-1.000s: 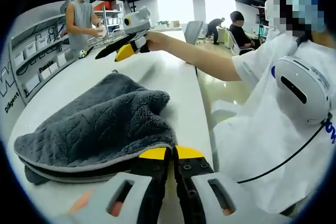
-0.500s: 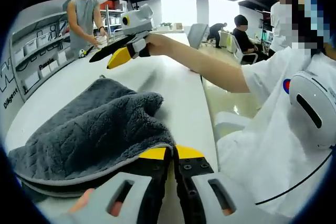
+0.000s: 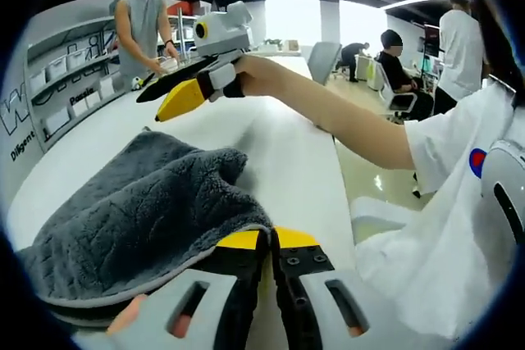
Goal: Open the folded towel by lifting each exposed corner and separating the folded layers until the towel lies flat within the target outline without major curled edges
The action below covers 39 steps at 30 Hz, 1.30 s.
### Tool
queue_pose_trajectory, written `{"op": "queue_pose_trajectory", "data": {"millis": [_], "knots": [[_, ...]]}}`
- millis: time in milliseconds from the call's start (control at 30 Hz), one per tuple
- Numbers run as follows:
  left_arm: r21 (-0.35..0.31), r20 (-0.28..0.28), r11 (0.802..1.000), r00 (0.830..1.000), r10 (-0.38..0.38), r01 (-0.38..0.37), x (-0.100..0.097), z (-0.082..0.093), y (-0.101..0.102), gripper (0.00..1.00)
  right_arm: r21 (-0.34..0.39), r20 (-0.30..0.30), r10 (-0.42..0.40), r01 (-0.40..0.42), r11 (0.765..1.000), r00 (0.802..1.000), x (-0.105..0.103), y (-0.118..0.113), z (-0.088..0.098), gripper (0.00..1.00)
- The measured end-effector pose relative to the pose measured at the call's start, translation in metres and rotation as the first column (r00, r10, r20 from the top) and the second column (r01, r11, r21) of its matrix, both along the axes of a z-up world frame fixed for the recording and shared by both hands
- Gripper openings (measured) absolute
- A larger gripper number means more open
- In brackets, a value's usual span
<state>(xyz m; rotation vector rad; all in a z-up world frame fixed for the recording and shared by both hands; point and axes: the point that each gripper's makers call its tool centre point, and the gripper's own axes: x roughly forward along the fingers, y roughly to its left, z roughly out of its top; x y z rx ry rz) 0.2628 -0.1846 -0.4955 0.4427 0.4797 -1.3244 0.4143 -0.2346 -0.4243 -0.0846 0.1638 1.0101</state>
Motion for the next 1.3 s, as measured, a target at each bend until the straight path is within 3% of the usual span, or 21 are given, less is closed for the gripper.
{"op": "queue_pose_trajectory", "data": {"millis": [400, 967, 1300], "knots": [[-0.043, 0.034, 0.996, 0.996, 0.079, -0.078, 0.005, 0.001, -0.024, 0.05, 0.008, -0.003, -0.011, 0.011, 1.000, 1.000, -0.001, -0.001, 0.000, 0.98], [-0.049, 0.083, 0.993, 0.990, 0.112, -0.108, 0.013, 0.004, -0.035, 0.05, 0.012, -0.003, -0.013, 0.013, 1.000, 1.000, -0.004, 0.001, -0.001, 0.98], [-0.057, 0.111, 0.987, 0.982, 0.156, -0.151, 0.021, 0.002, -0.062, 0.05, 0.016, -0.007, -0.014, 0.014, 1.000, 1.000, -0.004, 0.002, -0.002, 0.98]]}}
